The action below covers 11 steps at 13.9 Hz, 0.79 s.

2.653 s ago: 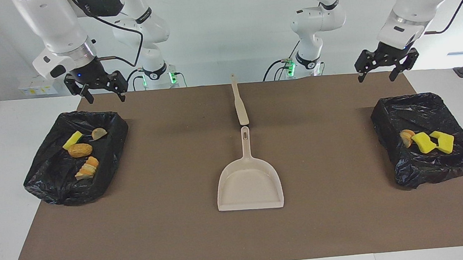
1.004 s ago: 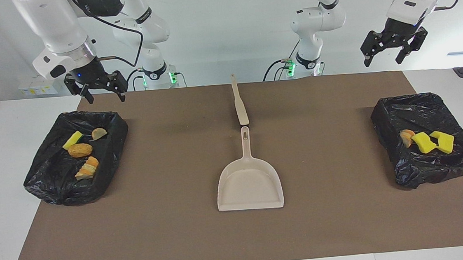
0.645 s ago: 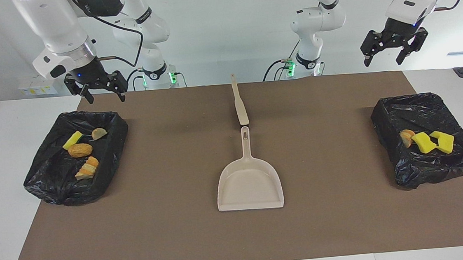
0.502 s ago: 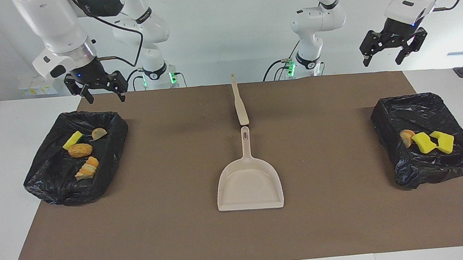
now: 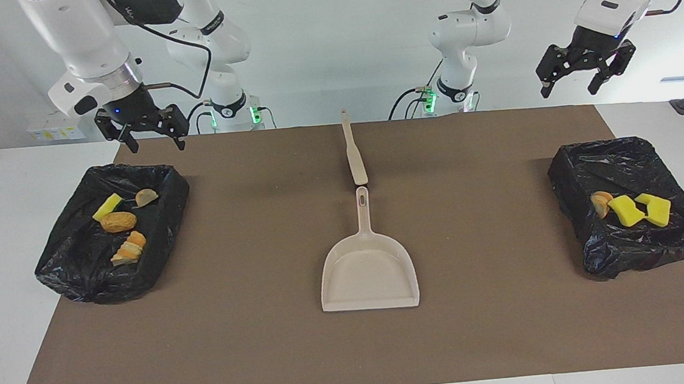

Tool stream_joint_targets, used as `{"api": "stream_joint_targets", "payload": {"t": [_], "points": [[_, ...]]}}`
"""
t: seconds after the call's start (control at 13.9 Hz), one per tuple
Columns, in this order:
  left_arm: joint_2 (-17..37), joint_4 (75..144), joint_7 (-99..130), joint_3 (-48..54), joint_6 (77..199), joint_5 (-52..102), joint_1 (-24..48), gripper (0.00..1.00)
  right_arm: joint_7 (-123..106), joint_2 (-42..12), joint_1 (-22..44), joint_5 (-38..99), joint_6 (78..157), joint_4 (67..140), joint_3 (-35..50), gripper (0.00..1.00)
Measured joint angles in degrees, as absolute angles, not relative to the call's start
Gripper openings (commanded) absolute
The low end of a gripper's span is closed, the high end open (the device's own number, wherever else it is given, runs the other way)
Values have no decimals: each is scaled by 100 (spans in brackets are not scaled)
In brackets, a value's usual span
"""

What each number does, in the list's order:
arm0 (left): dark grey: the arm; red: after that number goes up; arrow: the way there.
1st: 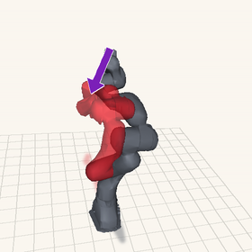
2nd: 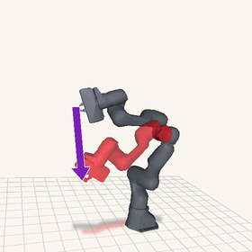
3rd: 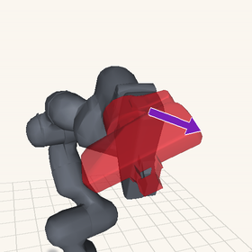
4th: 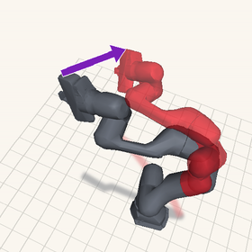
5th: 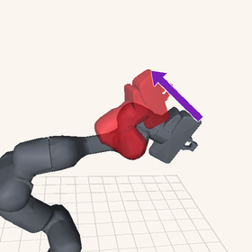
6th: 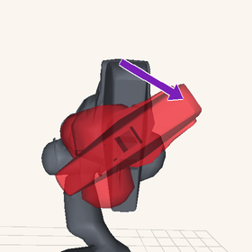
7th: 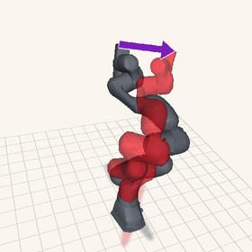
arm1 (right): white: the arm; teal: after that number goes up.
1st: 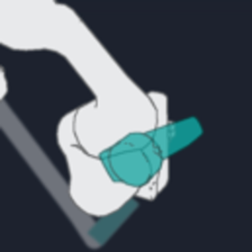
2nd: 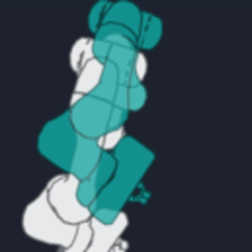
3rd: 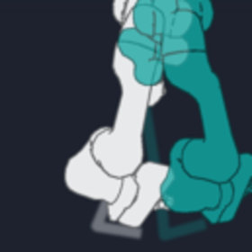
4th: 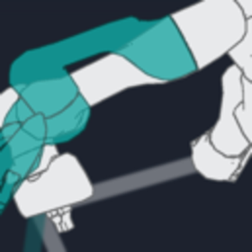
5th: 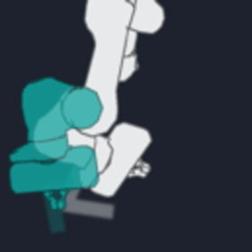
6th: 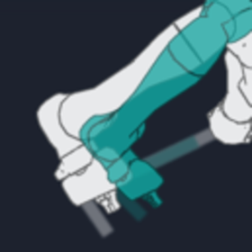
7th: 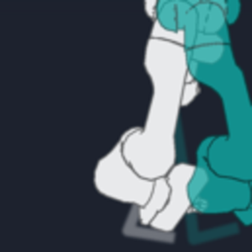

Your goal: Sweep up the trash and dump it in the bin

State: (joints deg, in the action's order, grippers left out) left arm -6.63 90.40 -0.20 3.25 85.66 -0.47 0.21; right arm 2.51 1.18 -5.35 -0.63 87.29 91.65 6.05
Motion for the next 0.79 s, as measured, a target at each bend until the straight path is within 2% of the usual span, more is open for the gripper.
{"api": "stream_joint_targets", "payload": {"t": [0.79], "points": [[-663, 9040, 131, 326, 8591, -47, 20, 100, 251, 118, -535, -63, 8729, 9165, 605, 100]]}}
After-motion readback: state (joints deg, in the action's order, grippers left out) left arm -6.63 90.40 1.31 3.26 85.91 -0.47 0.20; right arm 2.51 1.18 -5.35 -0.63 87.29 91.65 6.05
